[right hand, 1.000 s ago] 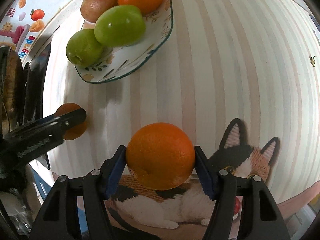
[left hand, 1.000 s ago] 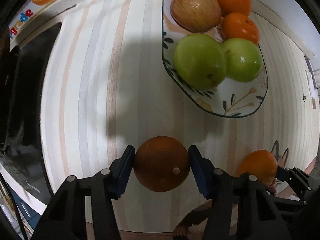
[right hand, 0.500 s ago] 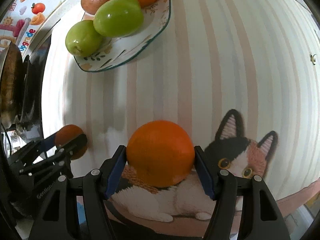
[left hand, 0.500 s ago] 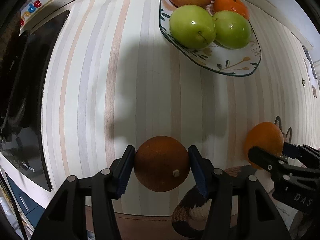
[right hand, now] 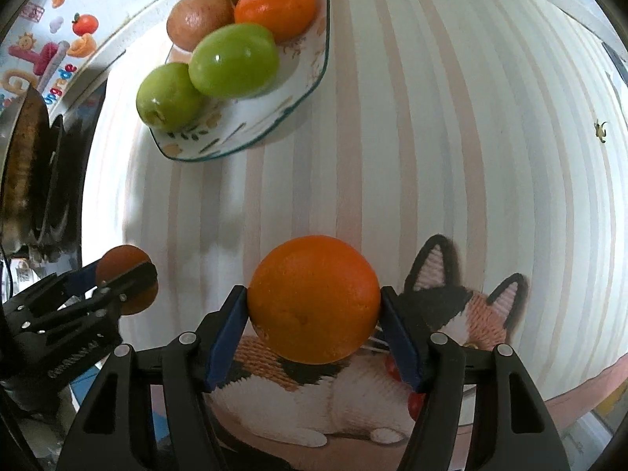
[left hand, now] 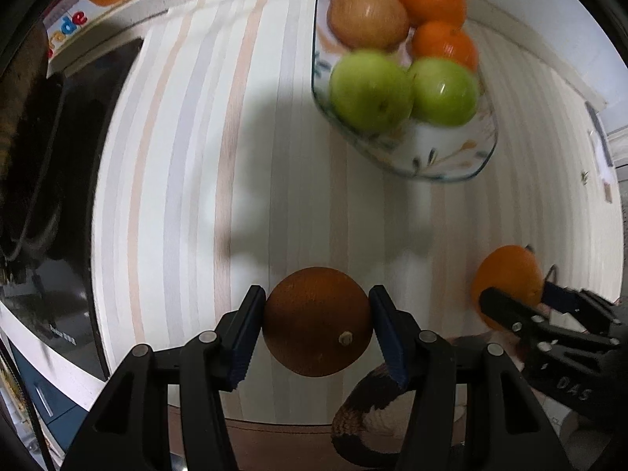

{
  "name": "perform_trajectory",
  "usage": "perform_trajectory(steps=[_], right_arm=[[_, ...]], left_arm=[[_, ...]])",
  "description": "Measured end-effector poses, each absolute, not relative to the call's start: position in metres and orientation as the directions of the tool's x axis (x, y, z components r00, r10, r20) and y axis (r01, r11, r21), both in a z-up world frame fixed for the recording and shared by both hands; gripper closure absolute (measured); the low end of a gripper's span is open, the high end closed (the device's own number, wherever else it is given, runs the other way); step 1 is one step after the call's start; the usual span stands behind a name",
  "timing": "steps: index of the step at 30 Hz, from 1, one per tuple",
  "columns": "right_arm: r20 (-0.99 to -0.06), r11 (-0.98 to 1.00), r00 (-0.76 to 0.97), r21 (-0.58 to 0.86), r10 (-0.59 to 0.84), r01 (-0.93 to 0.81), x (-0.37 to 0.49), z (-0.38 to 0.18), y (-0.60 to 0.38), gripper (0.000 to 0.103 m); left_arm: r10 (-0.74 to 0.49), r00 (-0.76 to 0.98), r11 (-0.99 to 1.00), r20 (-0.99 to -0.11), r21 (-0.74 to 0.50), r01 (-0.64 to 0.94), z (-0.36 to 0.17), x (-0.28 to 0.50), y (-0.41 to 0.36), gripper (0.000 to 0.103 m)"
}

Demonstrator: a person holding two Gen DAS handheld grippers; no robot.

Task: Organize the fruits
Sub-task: 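Carry both fruits onto the floral plate and open both grippers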

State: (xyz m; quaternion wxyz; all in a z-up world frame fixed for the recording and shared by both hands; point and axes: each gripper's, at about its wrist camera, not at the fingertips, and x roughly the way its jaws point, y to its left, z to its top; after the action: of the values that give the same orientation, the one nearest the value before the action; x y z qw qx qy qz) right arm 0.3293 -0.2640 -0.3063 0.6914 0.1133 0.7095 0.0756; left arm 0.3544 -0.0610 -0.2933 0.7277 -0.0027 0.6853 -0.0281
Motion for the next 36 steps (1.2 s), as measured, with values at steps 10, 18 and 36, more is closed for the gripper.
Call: perform_trajectory(steps=[10,18,36], right_arm=[[-0.931,0.928,0.094,0.362,0.354,0.089,0.370,-0.257,-0.280,0.034],[-0.913,0.911,0.171,0.393,0.370,0.126,0.441,-0.236,-0.284,0.034],[-0.903,0.887,0.126,0.428,0.411,0.174,0.561,-0.263,-0.255,0.034]], left_arm=[[-0.174,0.150,0.983,-0.973,-0.180,-0.023,-0.229,0.417,-0.042,0.051],[-0.268,0.123,0.956,-0.956,-0.280,-0.091,-0.240,0.495,-0.036,0.051],[-0.438,0.042,0.875,-0.898,-0.437,-0.211,-0.286,0.528,-0.045,0.050]])
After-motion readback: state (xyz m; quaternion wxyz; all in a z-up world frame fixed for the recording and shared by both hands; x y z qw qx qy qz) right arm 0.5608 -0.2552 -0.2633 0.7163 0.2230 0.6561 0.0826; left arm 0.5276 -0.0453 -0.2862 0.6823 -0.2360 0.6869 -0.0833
